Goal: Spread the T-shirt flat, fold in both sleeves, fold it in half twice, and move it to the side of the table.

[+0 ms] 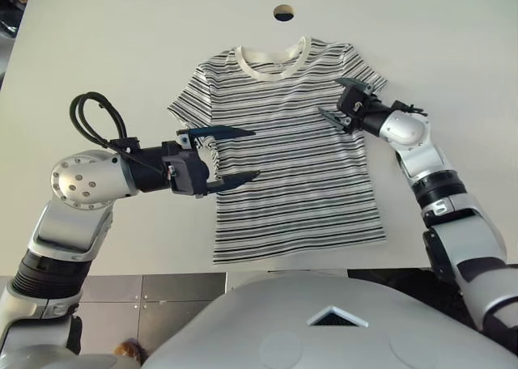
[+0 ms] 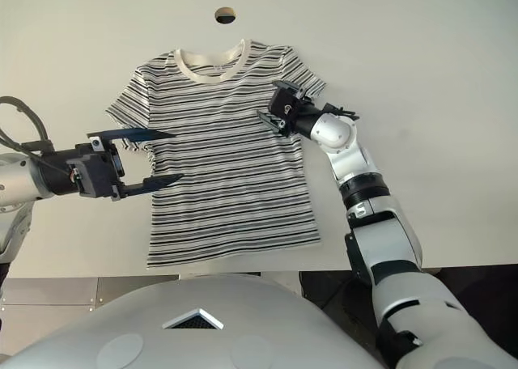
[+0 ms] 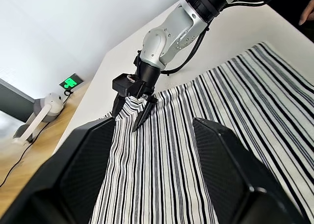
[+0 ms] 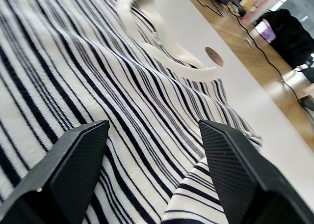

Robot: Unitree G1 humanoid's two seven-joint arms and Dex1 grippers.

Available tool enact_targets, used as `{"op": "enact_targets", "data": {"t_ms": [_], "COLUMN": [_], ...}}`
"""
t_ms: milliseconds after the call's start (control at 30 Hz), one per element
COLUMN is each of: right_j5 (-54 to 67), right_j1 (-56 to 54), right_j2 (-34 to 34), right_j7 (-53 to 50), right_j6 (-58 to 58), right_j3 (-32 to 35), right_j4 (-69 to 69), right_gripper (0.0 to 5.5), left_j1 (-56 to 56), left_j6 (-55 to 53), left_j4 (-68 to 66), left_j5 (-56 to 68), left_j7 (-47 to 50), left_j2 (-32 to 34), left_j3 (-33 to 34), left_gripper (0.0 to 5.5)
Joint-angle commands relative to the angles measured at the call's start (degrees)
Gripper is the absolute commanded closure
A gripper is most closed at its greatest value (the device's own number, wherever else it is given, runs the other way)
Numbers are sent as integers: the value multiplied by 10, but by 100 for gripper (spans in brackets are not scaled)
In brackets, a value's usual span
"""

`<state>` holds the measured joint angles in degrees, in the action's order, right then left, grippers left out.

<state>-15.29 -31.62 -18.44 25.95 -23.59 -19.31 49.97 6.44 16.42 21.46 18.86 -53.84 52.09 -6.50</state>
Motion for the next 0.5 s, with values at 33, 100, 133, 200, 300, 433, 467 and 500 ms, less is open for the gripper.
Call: {"op": "enact_targets", "data": {"t_ms": [33,100,133,200,300,433,467,500], "right_j5": [-65,-84,-91,-103,-115,-106,-104,-98], "right_j1": [-24,-31,-32,-32,-18,34,46,63], "right_j2": [-18,-33,-41,-57,-79,-114,-120,-126], "right_j7": [-43,-55,-60,-66,-69,-53,-47,-38], "right_j6": [-23,-41,-48,-58,-71,-85,-86,-84], "right_j3": [-32,-45,-49,-56,-65,-59,-58,-56], "right_j4": [96,118,124,125,110,42,22,-6], "right_gripper": [211,211,211,211,211,211,211,211], "left_j1": [19,26,28,36,44,44,46,48], "left_j6": [6,7,8,9,8,7,5,4], "left_j4": [-18,-20,-22,-22,-19,-19,-17,-14], "left_j5": [-8,-10,-11,-14,-18,-24,-25,-26], "left_j7": [-9,-8,-9,-8,-5,-6,-5,-3], "left_j2": [-6,-10,-11,-14,-18,-25,-26,-28], "left_j3": [20,28,32,41,52,58,60,61], "left_gripper": [259,259,259,259,259,259,259,259]}}
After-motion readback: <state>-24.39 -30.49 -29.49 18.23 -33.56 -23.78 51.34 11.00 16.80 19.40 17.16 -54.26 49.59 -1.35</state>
